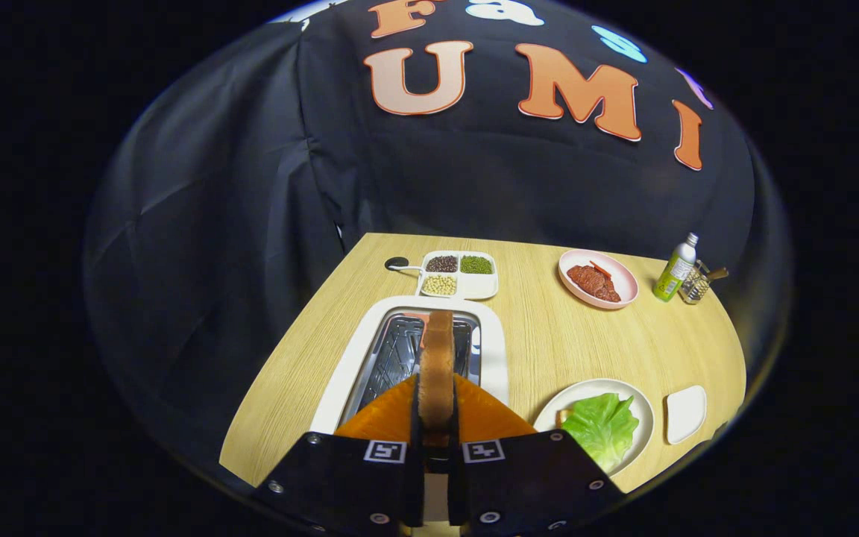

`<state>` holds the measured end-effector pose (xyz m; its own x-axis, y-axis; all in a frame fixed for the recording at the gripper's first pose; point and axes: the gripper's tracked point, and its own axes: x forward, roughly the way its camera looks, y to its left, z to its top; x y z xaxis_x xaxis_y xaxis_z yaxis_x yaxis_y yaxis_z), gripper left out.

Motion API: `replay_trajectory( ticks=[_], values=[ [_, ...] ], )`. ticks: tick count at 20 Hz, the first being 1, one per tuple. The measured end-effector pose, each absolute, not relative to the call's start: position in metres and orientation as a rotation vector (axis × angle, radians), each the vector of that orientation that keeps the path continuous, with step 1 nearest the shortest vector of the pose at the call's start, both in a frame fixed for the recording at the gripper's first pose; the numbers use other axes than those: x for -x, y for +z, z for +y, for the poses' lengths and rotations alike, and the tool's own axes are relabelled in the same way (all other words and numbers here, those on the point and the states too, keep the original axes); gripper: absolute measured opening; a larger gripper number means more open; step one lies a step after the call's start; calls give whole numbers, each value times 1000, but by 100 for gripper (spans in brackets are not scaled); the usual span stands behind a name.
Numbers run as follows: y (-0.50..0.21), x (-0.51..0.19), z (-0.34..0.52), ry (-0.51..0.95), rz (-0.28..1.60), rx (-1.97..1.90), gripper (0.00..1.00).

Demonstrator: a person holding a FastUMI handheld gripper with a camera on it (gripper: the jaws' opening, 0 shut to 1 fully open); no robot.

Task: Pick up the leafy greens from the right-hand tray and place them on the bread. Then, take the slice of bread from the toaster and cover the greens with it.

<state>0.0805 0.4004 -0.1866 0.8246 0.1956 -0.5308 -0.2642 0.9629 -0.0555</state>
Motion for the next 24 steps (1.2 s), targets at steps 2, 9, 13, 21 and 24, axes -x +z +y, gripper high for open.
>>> replay_trajectory(
  ticks=[2, 9, 13, 21, 24],
  values=[
    [-179, -81, 398, 244, 537, 115, 9],
    [-146, -78, 390, 267, 493, 68, 8],
    [-128, -78, 380, 277, 471, 36, 8],
    [-96, -74, 344, 313, 407, -7, 7],
    [-102, -75, 317, 298, 422, -14, 8]
  ],
)
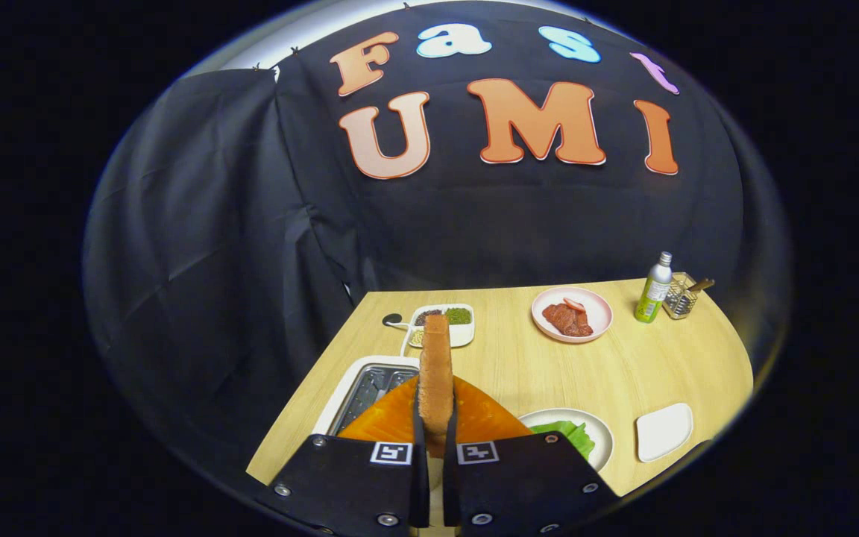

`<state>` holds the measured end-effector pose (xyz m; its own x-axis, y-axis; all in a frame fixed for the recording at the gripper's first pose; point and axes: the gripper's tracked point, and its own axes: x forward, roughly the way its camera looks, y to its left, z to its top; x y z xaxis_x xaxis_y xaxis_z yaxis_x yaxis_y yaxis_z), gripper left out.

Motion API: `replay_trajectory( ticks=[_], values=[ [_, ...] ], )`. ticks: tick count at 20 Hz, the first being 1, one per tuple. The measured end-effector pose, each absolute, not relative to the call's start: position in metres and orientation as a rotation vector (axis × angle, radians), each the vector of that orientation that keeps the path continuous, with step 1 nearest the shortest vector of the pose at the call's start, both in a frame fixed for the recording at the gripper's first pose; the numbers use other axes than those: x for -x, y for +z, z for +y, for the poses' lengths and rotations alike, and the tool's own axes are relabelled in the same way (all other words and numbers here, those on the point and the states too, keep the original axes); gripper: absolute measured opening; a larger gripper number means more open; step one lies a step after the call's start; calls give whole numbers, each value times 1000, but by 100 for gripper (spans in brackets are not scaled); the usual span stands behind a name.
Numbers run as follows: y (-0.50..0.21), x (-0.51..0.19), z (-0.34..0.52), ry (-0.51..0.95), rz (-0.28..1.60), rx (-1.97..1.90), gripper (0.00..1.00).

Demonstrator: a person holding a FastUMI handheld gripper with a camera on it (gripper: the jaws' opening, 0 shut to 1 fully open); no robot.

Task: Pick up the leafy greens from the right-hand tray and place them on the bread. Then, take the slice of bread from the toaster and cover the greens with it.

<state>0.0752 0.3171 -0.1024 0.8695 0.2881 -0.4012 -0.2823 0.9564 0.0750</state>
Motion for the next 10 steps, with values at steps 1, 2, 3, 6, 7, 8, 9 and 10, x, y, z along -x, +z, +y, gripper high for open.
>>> replay_trajectory(
  ticks=[1, 2, 3, 6, 7, 8, 9, 10],
  values=[
    [-107, -76, 308, 293, 428, -22, 8],
    [-111, -76, 299, 291, 438, -30, 8],
    [-117, -76, 290, 286, 447, -31, 7],
    [-134, -78, 266, 282, 473, -27, 7],
    [-142, -79, 258, 281, 484, -23, 8],
    [-150, -78, 252, 286, 495, -18, 7],
    [-157, -77, 246, 295, 505, -19, 7],
    [-165, -76, 243, 305, 520, -23, 7]
  ],
)
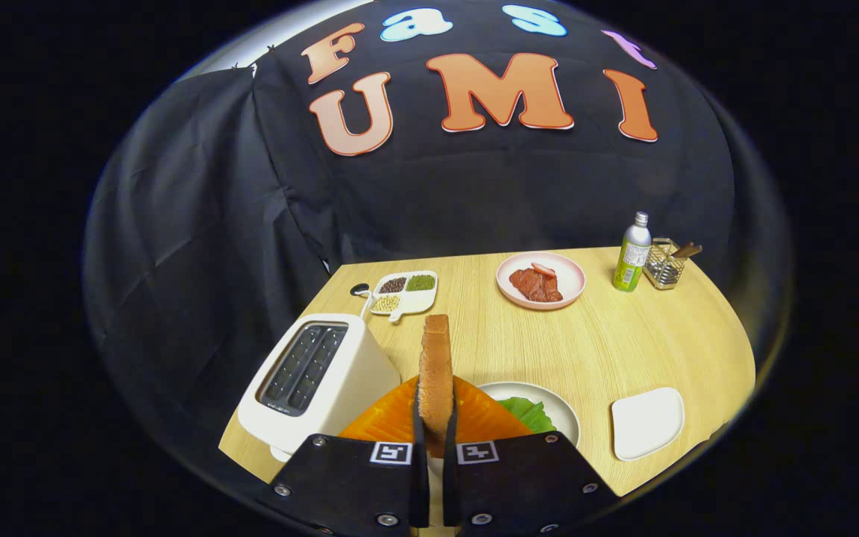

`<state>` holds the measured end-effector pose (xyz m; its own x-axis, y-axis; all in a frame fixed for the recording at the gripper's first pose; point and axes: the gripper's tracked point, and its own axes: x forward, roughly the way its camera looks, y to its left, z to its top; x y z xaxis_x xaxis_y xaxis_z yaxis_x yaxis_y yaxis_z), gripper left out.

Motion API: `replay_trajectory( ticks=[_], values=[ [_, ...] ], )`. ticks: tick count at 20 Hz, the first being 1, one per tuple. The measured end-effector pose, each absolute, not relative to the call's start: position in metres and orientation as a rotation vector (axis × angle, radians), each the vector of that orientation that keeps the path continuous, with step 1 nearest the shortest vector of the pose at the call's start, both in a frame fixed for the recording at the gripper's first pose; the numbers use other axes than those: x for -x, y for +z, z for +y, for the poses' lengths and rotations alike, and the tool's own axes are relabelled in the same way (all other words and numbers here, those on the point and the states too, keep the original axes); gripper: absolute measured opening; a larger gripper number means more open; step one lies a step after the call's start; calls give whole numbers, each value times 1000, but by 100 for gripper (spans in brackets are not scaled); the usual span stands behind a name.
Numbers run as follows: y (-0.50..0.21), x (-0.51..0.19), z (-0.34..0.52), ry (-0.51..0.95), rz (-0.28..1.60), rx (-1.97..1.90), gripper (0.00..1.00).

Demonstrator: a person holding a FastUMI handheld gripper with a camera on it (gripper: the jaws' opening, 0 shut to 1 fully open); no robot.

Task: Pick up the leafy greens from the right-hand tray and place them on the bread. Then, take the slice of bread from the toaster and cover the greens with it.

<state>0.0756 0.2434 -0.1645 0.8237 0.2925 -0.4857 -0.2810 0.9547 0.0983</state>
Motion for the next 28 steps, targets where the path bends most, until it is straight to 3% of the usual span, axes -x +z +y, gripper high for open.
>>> replay_trajectory(
  ticks=[15, 19, 23, 28],
  values=[
    [-251, -82, 196, 382, 671, -87, 8],
    [-261, -85, 176, 361, 701, -79, 14],
    [-275, -86, 163, 343, 764, -87, 28],
    [-282, -92, 143, 288, 776, -66, 56]
  ],
)
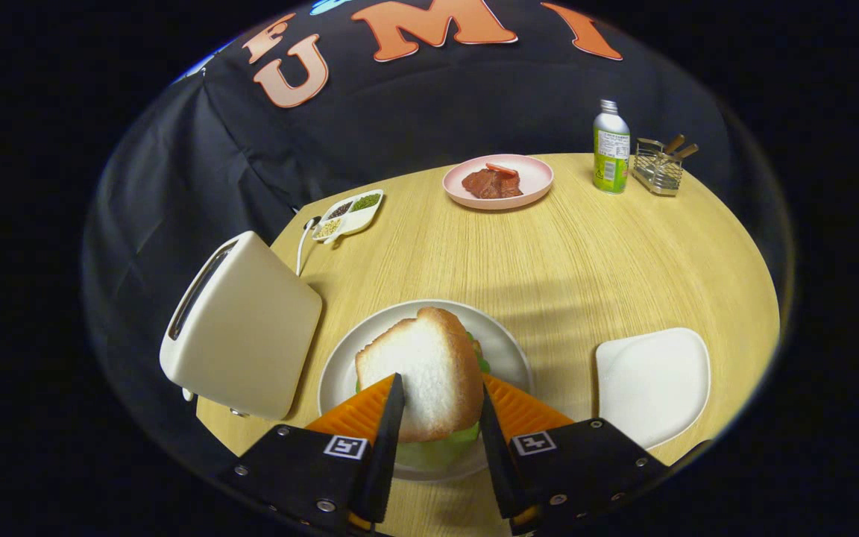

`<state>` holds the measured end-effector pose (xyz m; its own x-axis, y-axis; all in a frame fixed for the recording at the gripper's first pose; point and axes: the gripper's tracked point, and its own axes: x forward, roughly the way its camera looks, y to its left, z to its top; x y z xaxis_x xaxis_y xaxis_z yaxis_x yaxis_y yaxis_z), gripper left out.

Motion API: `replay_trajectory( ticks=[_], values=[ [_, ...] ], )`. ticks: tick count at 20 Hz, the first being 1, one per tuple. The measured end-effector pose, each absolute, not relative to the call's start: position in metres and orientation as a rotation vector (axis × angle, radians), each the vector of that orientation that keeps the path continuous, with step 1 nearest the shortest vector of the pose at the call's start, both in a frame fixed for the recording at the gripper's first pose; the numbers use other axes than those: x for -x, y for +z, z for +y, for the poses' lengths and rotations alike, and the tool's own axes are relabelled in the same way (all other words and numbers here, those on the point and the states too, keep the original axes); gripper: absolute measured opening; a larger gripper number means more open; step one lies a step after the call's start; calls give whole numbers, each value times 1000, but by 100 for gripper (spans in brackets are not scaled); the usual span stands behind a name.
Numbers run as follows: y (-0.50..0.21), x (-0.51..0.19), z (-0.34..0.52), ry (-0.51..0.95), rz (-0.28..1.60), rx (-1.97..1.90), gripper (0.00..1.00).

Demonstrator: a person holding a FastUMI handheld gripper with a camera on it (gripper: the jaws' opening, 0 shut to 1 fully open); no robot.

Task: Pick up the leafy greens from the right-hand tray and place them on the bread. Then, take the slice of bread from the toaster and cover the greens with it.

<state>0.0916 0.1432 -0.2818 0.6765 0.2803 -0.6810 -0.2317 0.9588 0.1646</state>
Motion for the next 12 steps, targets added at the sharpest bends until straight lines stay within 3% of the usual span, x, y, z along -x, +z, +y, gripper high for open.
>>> replay_trajectory(
  ticks=[6, 12],
  values=[
    [-265, -91, 120, 218, 730, -44, 95],
    [-196, -94, 78, 131, 588, 8, 98]
  ],
)
